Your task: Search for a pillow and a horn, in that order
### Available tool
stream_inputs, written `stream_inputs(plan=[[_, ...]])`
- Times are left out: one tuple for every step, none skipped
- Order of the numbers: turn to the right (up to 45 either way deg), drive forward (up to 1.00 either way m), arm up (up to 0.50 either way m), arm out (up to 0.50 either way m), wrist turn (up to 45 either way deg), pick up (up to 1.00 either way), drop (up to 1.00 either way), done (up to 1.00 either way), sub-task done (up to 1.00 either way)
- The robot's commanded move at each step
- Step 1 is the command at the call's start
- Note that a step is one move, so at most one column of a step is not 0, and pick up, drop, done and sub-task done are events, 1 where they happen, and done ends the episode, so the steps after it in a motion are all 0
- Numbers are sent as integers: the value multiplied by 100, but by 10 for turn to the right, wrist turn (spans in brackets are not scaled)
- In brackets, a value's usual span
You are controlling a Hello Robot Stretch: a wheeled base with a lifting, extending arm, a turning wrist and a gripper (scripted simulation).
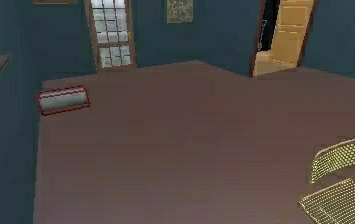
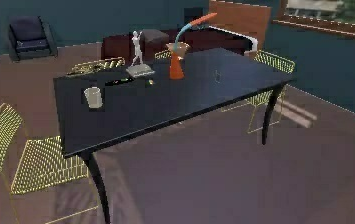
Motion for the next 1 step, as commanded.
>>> stream_inputs(plan=[[-30, 0, 0, 0, 0, 0, 0, 0, 0]])
